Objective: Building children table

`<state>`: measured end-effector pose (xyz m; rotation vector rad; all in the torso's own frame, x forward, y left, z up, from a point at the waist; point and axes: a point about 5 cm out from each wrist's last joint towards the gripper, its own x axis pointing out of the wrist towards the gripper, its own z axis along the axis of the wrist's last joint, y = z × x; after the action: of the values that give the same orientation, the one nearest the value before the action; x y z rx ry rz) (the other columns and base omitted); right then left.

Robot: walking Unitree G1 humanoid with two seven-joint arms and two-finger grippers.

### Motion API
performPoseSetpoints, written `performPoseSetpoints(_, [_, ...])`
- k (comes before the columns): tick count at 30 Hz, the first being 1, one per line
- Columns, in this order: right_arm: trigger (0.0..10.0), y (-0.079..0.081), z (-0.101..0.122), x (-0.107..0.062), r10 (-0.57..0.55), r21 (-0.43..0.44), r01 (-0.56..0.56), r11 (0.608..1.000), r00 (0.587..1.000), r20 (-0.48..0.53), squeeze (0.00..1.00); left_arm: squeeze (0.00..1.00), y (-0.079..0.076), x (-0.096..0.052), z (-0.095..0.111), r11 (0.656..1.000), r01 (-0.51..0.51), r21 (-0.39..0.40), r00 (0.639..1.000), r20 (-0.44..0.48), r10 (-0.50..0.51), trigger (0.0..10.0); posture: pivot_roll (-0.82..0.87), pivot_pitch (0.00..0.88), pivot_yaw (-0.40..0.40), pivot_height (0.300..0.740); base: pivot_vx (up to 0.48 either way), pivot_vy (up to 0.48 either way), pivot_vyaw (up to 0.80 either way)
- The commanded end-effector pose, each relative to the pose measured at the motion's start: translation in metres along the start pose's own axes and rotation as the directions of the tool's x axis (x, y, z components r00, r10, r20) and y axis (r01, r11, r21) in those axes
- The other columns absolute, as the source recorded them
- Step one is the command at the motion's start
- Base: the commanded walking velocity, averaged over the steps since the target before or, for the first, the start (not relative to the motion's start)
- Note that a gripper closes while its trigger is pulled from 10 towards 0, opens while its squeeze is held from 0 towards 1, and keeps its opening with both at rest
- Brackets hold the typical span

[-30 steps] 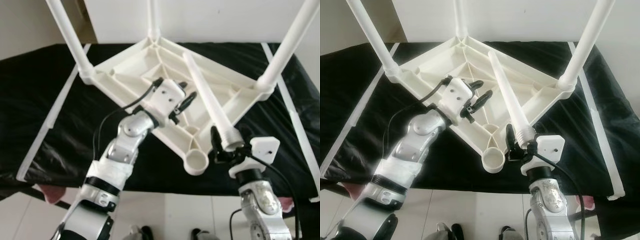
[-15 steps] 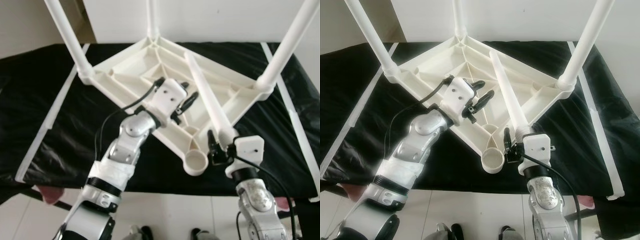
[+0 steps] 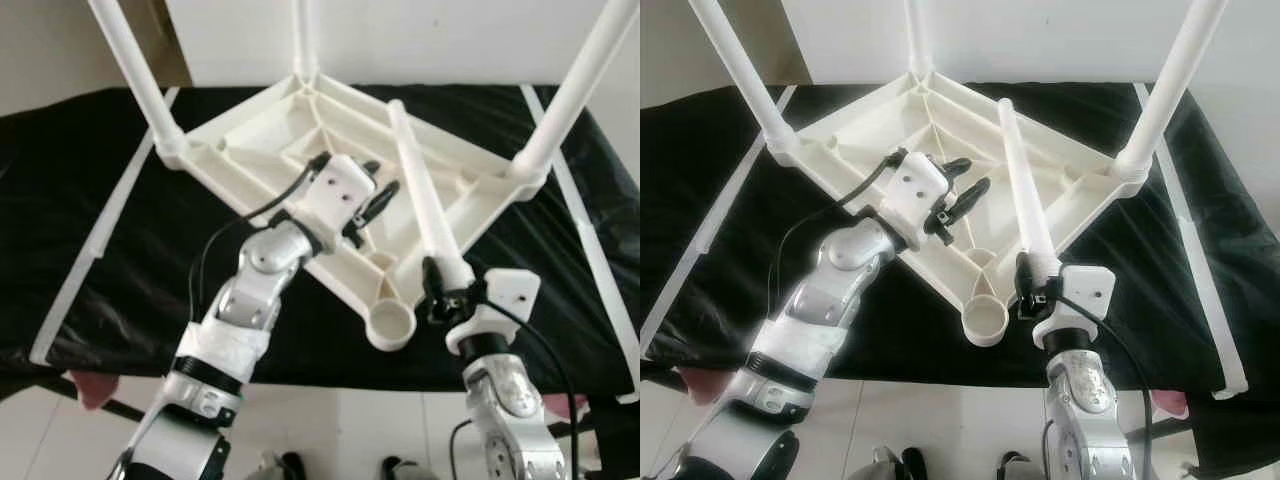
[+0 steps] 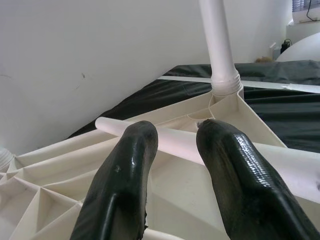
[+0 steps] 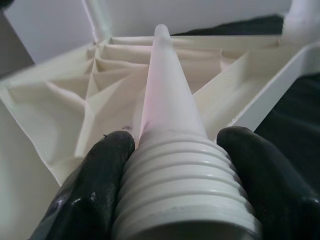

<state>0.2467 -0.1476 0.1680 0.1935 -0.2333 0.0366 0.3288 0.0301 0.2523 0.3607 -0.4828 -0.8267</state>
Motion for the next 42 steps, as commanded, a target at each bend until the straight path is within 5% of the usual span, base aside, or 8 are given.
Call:
performPoseSetpoints(1, [10.0, 0.0, 0.001, 0.0, 0.014, 0.009, -0.014, 1.0, 1.0, -0.013, 0.0, 0.0, 0.0, -0.003, 0.001, 1.0, -0.018, 0.004, 1.0, 0.002, 0.018, 10.0, -0.15, 0.177, 0.05, 0.74, 0.0, 0.0, 0.0])
performPoseSetpoints(9, [10.0, -0.002, -0.003, 0.0, 0.057, -0.286, -0.067, 0.956, 0.997, -0.043, 0.0, 0.0, -0.003, -0.002, 0.002, 1.0, -0.013, -0.002, 1.0, 0.007, 0.013, 10.0, -0.15, 0.176, 0.052, 0.74, 0.0, 0.0, 0.0])
performPoseSetpoints(10, [10.0, -0.002, -0.002, 0.0, 0.065, -0.267, -0.072, 0.961, 0.997, -0.035, 1.0, 0.0, -0.004, -0.002, 0.002, 1.0, -0.009, -0.003, 1.0, 0.009, 0.009, 10.0, -0.15, 0.174, 0.052, 0.74, 0.0, 0.0, 0.0])
performPoseSetpoints(18, [10.0, -0.001, 0.001, -0.001, 0.084, -0.348, -0.085, 0.934, 0.996, -0.017, 1.0, 0.0, -0.01, -0.001, 0.003, 1.0, 0.002, -0.017, 1.0, 0.017, -0.002, 10.0, -0.15, 0.168, 0.05, 0.74, 0.0, 0.0, 0.0])
performPoseSetpoints(19, [10.0, -0.001, 0.002, -0.001, 0.087, -0.356, -0.087, 0.93, 0.996, -0.016, 0.0, 0.0, -0.01, -0.001, 0.003, 1.0, 0.003, -0.018, 1.0, 0.018, -0.002, 10.0, -0.15, 0.168, 0.05, 0.74, 0.0, 0.0, 0.0])
performPoseSetpoints(39, [10.0, -0.018, -0.005, -0.008, 0.108, -0.634, -0.136, 0.761, 0.991, -0.083, 0.0, 0.0, -0.018, 0.0, 0.006, 0.999, 0.014, -0.037, 0.999, 0.031, -0.013, 10.0, -0.16, 0.167, 0.048, 0.74, 0.0, 0.0, 0.0])
performPoseSetpoints(41, [4.7, -0.016, -0.005, -0.007, 0.111, -0.609, -0.136, 0.781, 0.991, -0.079, 0.0, 0.0, -0.018, 0.0, 0.006, 0.999, 0.017, -0.037, 0.999, 0.031, -0.016, 10.0, -0.16, 0.168, 0.05, 0.74, 0.0, 0.0, 0.0])
performPoseSetpoints(42, [4.7, -0.016, -0.005, -0.007, 0.111, -0.609, -0.136, 0.781, 0.991, -0.079, 0.0, 0.0, -0.018, 0.0, 0.006, 0.999, 0.017, -0.037, 0.999, 0.031, -0.016, 10.0, -0.16, 0.168, 0.05, 0.74, 0.0, 0.0, 0.0])
